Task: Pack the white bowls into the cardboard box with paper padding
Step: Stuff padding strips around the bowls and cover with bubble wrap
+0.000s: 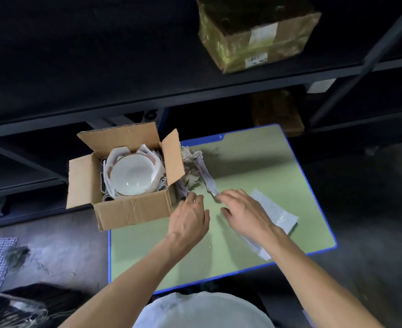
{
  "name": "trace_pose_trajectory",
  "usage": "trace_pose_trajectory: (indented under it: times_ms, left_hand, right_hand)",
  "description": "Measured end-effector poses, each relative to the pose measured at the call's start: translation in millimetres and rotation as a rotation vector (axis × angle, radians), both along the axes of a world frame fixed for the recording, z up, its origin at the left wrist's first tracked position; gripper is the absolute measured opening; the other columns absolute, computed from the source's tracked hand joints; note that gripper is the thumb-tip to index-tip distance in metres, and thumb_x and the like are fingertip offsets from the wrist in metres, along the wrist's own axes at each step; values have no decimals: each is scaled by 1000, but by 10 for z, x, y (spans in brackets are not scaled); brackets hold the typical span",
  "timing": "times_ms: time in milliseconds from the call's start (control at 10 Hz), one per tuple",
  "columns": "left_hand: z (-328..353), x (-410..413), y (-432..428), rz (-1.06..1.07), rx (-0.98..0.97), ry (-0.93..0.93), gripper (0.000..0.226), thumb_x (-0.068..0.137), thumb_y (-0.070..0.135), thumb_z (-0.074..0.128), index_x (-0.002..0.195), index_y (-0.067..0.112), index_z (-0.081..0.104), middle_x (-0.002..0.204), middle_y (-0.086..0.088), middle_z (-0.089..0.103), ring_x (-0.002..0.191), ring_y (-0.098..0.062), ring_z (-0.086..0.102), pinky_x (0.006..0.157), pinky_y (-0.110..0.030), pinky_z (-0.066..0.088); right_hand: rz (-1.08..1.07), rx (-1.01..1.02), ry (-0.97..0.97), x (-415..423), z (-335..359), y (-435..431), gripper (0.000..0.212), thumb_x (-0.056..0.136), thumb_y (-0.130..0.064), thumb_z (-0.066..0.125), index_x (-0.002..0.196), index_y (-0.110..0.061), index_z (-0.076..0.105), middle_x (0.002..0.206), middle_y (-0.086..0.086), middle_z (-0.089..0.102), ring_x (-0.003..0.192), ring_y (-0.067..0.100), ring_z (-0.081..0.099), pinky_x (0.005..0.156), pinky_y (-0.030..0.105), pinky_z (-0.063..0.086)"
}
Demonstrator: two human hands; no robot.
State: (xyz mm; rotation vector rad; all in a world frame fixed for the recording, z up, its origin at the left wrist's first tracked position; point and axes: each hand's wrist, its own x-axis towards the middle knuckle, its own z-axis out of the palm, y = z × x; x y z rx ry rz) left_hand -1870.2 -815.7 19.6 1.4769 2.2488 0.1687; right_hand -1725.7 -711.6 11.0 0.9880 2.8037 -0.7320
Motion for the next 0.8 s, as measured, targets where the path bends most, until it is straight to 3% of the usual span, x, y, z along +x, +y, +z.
trace_pose_trajectory:
  times_ms: [200, 300, 400, 500, 600, 700, 800]
  left_hand:
    - [-114, 69, 62, 60, -122, 6, 37, 103, 25, 33, 133, 5, 41, 130, -21, 48, 95, -32, 60, 70, -37, 44]
    - [-145, 64, 17, 177, -161, 67, 51, 102, 36, 34, 143, 5, 31, 129, -21, 50, 92, -28, 60, 70, -38, 48]
    - [-215, 77, -50, 230, -112, 9, 58, 102, 35, 38, 150, 6, 22, 141, -23, 41, 111, -33, 55, 86, -41, 52]
    - [-237, 40, -65, 339, -33, -203, 61, 100, 28, 47, 153, 9, 21, 155, -19, 28, 140, -33, 36, 111, -49, 37]
    - [-294, -15, -22, 338, -7, -241, 66, 102, 28, 45, 157, 11, 12, 162, -17, 17, 147, -30, 25, 117, -50, 26]
    - [-289, -44, 23, 332, 45, -300, 68, 101, 30, 46, 158, 15, 11, 161, -15, 20, 145, -31, 30, 116, -46, 28]
    - [-229, -43, 53, 318, 109, -330, 66, 99, 36, 49, 156, 22, 17, 155, -10, 33, 135, -28, 43, 110, -40, 37]
  right_hand:
    - [99, 145, 13, -735, -137, 390, 47, 94, -19, 62, 140, -15, 53, 122, 6, 56, 109, 25, 45, 85, 37, 47]
    - [122, 201, -66, -1036, -264, 496, 44, 89, -19, 67, 132, -13, 58, 126, 8, 54, 111, 27, 46, 84, 35, 43]
    - [152, 226, -123, -1149, -386, 509, 34, 90, -22, 66, 122, -13, 64, 123, 11, 56, 113, 30, 49, 89, 38, 44]
    - [197, 240, -94, -1076, -467, 491, 21, 89, -24, 65, 109, -16, 66, 112, 9, 58, 111, 30, 48, 85, 38, 43]
    - [187, 148, 15, -922, -445, 487, 16, 88, -24, 67, 101, -17, 64, 109, 6, 57, 104, 27, 48, 82, 38, 44]
    - [113, -20, 102, -773, -321, 478, 8, 91, -26, 63, 97, -21, 62, 115, -3, 56, 107, 19, 44, 82, 36, 47]
    - [53, -159, 171, -581, -185, 432, 2, 92, -26, 63, 91, -27, 60, 136, -11, 50, 124, 10, 37, 92, 29, 43]
